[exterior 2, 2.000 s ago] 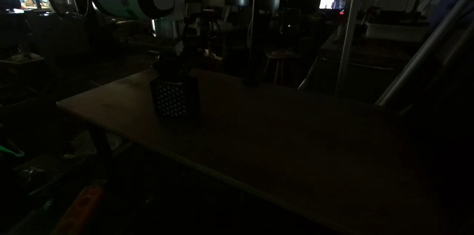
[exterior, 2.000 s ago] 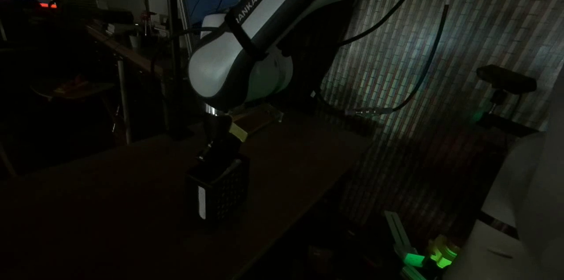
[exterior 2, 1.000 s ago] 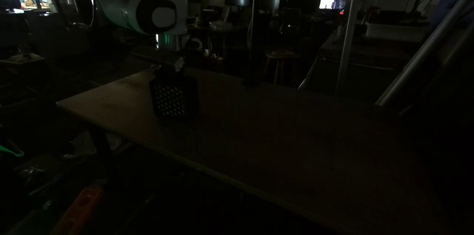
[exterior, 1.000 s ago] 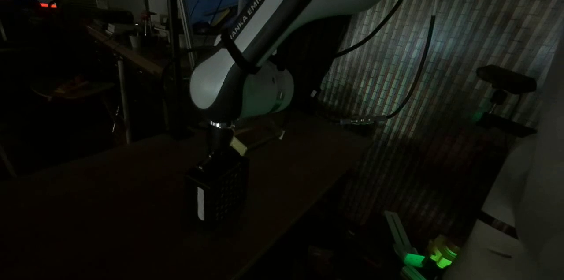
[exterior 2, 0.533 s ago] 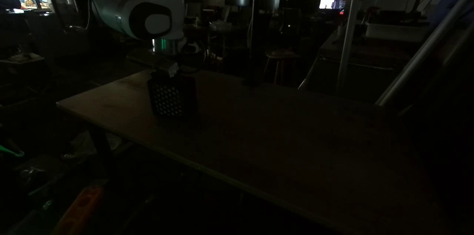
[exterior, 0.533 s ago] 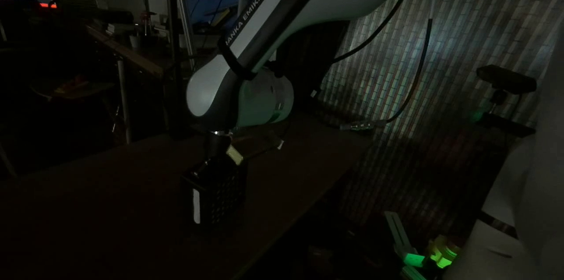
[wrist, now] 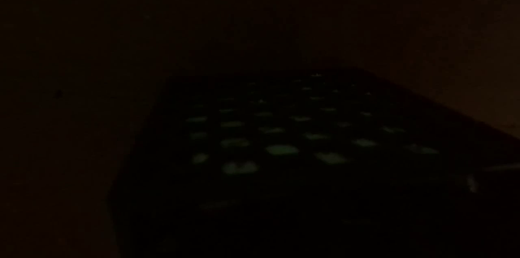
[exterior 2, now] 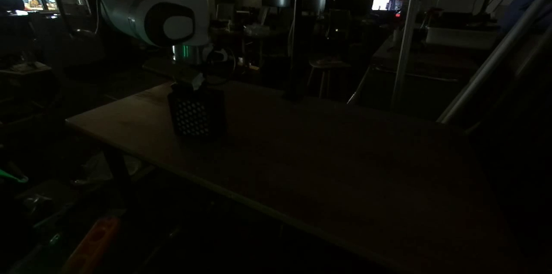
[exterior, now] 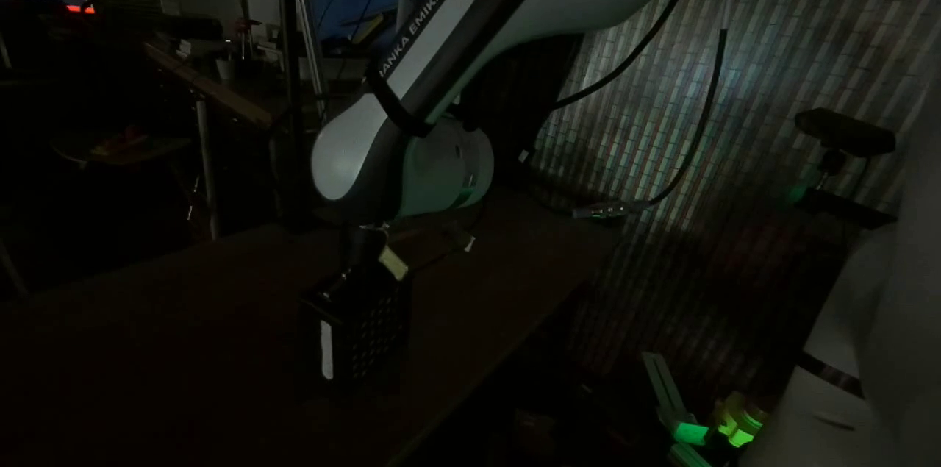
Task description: Pick up the towel and put it in the box
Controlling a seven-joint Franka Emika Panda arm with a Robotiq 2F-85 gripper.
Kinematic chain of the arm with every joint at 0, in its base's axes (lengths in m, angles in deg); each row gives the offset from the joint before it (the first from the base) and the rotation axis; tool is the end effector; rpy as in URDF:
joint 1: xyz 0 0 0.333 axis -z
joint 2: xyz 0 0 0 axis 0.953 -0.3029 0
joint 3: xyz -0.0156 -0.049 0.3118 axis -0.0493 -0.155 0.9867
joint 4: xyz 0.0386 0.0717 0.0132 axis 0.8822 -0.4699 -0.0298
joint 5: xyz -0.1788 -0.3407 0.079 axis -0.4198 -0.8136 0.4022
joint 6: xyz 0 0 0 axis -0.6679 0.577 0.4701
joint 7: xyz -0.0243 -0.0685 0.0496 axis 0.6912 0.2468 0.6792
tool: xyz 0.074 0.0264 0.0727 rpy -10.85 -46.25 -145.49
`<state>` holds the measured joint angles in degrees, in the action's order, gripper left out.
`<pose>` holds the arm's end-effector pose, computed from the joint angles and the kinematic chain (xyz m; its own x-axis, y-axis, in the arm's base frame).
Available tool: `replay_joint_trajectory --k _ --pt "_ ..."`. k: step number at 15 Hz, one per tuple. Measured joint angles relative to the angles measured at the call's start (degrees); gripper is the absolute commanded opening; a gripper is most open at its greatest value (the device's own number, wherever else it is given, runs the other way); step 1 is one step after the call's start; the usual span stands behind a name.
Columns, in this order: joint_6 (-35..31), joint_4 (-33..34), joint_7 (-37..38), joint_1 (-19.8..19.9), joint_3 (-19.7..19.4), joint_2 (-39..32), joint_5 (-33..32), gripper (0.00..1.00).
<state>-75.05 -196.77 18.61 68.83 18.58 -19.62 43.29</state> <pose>0.4842 0.0934 0.2353 0.9843 0.1678 0.0539 0.1739 -0.9748 -0.1401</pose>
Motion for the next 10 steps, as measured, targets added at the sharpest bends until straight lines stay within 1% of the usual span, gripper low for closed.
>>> replay_joint_trajectory --k 3,4,10 --pt "1.3 -1.3 1.7 -0.1 -0.3 2.4 -3.6 0.13" --pt "2.1 -1.6 2.4 -0.1 -0.5 3.3 -4.9 0.11" --pt "8.1 -1.8 5.9 -0.3 -0.8 9.6 -11.3 0.13"
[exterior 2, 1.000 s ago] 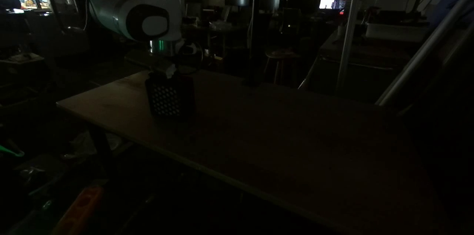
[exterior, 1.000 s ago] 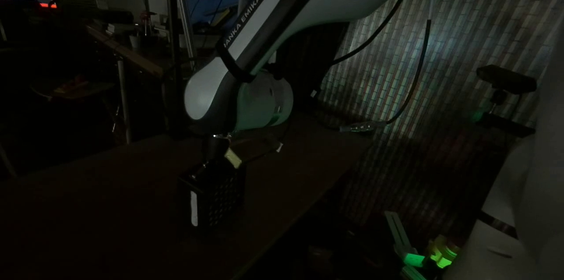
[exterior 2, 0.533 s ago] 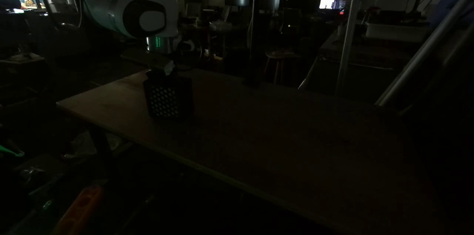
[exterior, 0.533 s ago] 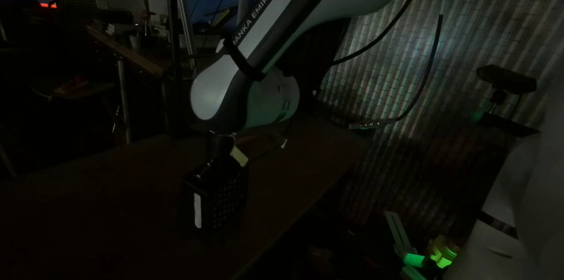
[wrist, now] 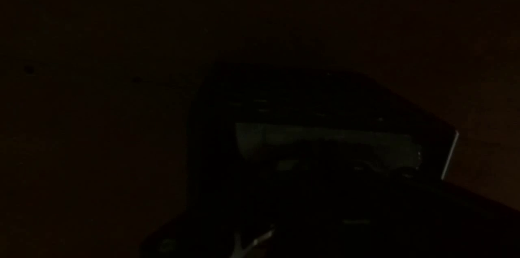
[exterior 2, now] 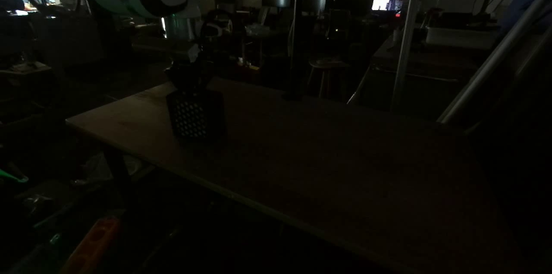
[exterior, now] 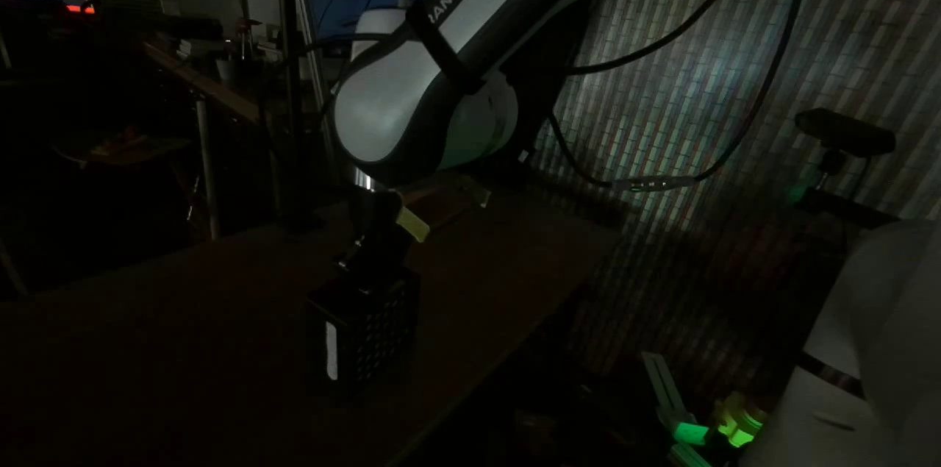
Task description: Pick up the towel and put it in the box
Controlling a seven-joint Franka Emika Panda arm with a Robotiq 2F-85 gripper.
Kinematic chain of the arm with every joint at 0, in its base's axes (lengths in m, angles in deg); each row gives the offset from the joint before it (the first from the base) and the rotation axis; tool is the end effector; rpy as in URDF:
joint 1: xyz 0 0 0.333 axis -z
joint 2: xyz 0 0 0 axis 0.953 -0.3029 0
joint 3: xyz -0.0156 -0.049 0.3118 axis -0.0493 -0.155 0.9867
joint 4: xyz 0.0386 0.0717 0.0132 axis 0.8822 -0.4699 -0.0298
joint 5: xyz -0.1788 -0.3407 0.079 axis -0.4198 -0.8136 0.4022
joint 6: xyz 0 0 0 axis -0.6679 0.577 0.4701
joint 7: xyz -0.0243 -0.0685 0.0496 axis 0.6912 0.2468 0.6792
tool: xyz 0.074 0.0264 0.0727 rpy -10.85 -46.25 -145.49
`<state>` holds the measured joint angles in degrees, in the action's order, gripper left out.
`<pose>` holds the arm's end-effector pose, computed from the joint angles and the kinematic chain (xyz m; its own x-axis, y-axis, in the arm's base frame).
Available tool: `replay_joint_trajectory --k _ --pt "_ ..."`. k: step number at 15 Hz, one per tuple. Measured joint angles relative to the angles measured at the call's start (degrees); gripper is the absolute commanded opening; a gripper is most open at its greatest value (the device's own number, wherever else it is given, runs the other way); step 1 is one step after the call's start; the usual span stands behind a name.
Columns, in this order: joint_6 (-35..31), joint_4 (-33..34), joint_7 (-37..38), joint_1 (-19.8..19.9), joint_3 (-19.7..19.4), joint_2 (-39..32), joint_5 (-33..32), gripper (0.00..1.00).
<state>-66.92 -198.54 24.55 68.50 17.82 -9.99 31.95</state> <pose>0.4700 0.0922 0.2922 0.9702 0.2388 0.0411 0.2400 -0.9703 -0.0292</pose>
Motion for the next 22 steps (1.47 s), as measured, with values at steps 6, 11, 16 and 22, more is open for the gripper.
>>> replay_joint_trajectory --k 6,11,16,22 --pt "3.0 0.0 0.4 -0.8 0.2 2.8 -1.3 0.14" --pt "3.4 0.1 0.4 -1.3 0.2 2.9 -1.4 0.12" --pt "3.4 0.1 0.4 -1.3 0.2 2.9 -1.5 0.13" --pt "3.4 0.0 0.4 -1.3 0.2 2.9 -1.5 0.13"
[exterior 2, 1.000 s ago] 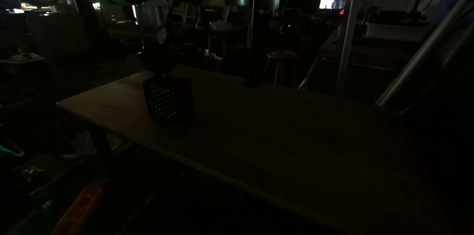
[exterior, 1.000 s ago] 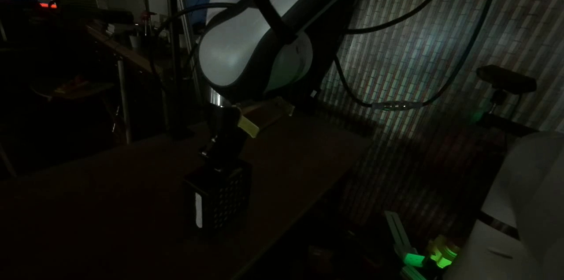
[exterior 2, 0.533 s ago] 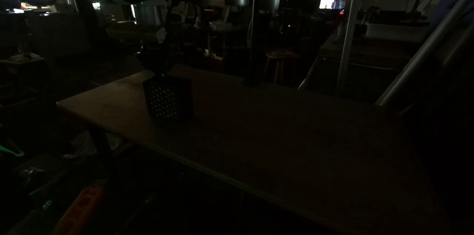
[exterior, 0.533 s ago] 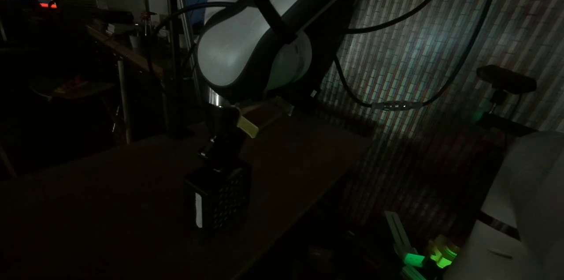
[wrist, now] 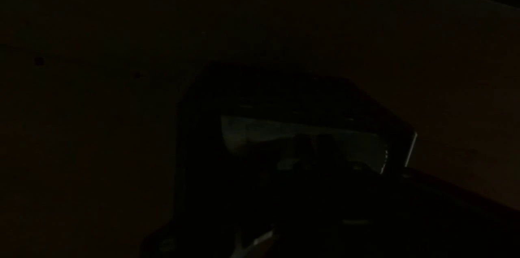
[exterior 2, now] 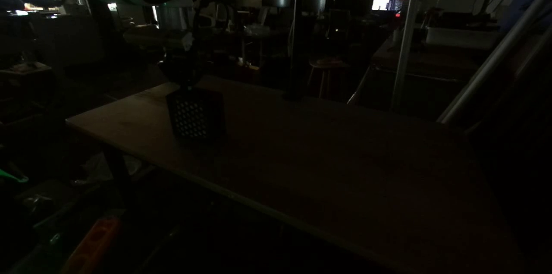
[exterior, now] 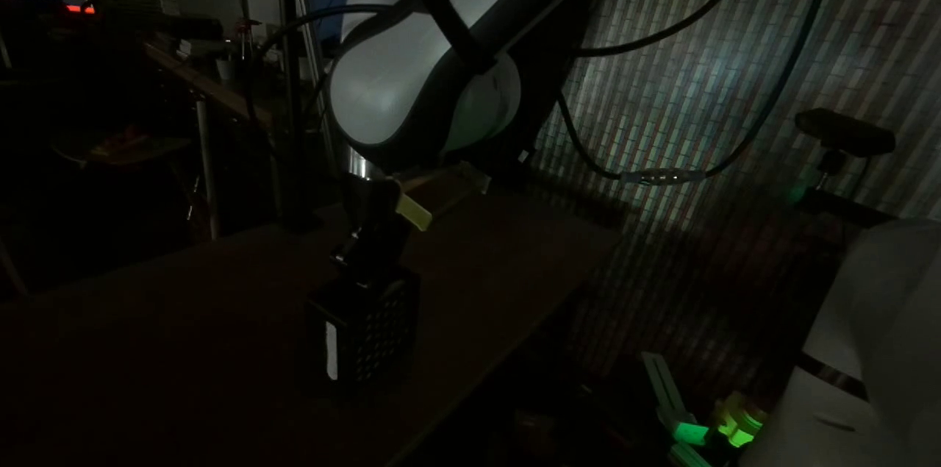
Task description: Pick up the towel and put it in the box
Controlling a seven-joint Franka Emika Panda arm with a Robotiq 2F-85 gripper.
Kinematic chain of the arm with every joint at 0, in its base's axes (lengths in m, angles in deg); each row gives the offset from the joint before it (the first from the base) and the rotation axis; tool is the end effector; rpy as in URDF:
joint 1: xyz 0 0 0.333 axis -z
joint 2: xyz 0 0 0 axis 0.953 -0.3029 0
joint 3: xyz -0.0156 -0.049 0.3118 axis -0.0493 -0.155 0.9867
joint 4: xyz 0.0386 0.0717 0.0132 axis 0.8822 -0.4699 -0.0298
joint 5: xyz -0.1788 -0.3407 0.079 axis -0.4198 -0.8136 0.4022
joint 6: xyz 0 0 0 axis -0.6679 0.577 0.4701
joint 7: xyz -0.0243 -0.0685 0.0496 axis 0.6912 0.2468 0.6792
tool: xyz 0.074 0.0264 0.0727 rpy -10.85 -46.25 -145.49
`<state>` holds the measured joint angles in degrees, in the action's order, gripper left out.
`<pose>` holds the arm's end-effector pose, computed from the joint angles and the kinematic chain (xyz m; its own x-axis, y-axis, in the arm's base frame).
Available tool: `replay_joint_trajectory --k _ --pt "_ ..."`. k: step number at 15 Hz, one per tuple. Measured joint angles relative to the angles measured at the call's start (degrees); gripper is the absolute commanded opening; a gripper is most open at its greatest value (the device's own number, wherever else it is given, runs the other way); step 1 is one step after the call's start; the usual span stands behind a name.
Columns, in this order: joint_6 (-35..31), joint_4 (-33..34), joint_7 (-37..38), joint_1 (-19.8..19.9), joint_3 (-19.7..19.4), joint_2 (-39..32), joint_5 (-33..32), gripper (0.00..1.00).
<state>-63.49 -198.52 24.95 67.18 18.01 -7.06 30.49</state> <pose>0.4630 0.1038 0.3111 0.9599 0.2786 0.0310 0.2790 -0.9603 -0.0090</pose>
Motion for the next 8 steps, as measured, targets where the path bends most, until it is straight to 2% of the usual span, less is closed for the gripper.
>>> replay_joint_trajectory --k 8 --pt "0.0 -0.2 0.1 0.0 0.0 -0.2 0.0 0.12"
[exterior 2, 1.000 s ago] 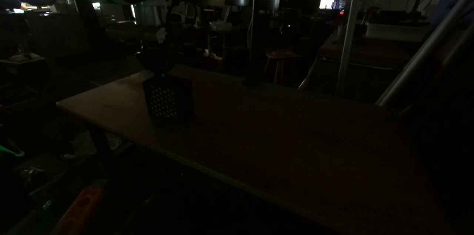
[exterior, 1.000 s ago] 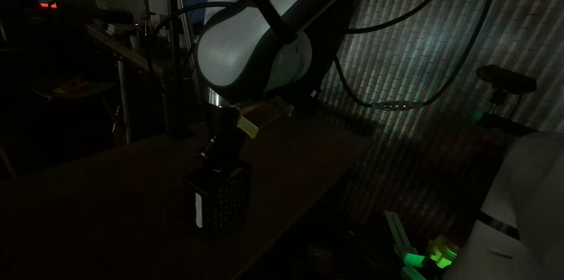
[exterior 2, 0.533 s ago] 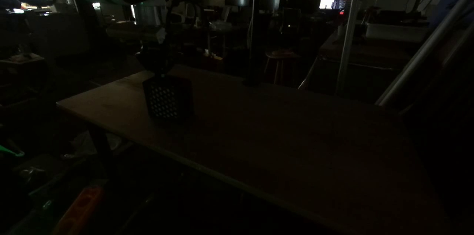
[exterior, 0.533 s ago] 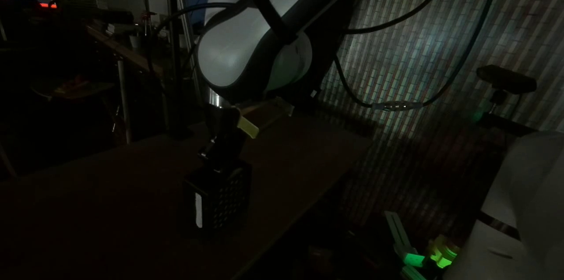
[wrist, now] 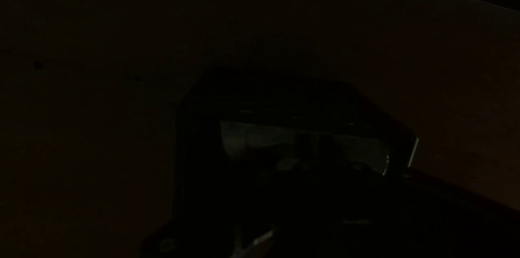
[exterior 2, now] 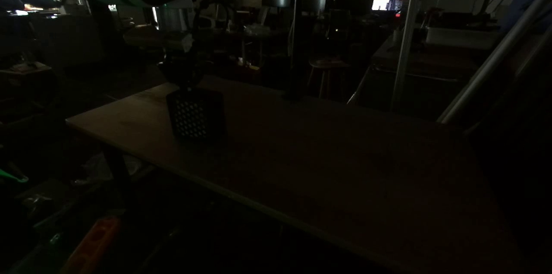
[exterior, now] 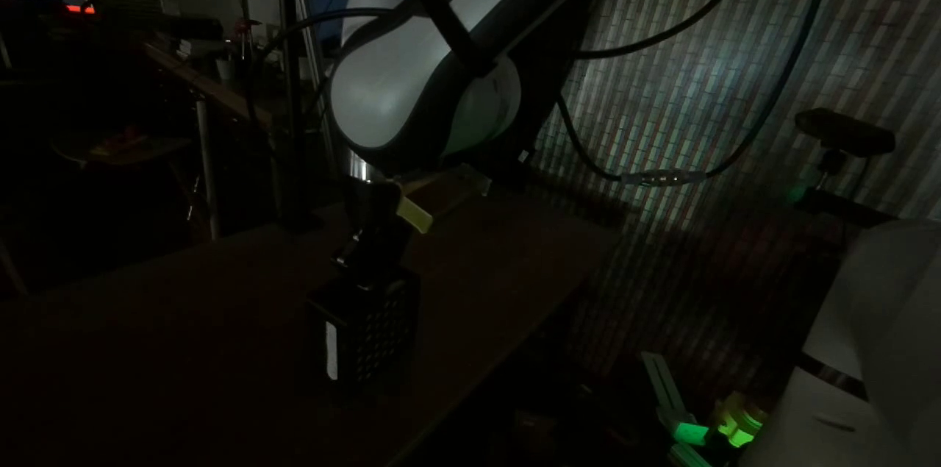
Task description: Pick up the towel and put it in the box
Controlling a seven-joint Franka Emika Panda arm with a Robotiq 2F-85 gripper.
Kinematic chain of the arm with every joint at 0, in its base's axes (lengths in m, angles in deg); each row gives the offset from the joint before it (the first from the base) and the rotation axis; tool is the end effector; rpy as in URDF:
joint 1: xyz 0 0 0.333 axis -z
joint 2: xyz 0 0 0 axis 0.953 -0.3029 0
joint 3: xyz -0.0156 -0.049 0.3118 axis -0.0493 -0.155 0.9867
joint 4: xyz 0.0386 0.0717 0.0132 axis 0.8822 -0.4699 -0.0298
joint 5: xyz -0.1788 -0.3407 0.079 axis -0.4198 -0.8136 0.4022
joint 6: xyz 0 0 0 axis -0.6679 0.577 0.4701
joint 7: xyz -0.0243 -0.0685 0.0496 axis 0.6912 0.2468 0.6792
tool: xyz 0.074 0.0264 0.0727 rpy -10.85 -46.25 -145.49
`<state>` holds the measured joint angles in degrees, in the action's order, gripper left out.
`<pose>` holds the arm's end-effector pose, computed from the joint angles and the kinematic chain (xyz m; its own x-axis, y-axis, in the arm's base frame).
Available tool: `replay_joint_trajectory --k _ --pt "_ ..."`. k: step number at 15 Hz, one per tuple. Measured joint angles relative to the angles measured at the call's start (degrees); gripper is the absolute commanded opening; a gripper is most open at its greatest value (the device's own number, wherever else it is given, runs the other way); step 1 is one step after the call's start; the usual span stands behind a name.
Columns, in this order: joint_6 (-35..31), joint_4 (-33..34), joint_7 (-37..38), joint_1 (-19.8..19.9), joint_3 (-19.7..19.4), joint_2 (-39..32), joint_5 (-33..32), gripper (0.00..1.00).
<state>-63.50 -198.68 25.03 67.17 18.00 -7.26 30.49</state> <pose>0.4620 0.1036 0.3083 0.9605 0.2772 0.0250 0.2776 -0.9607 -0.0099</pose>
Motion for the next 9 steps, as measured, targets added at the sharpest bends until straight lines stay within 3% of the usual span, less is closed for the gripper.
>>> replay_joint_trajectory --k 9 --pt "-0.4 -0.4 0.3 0.0 -0.1 -0.8 0.8 0.12"
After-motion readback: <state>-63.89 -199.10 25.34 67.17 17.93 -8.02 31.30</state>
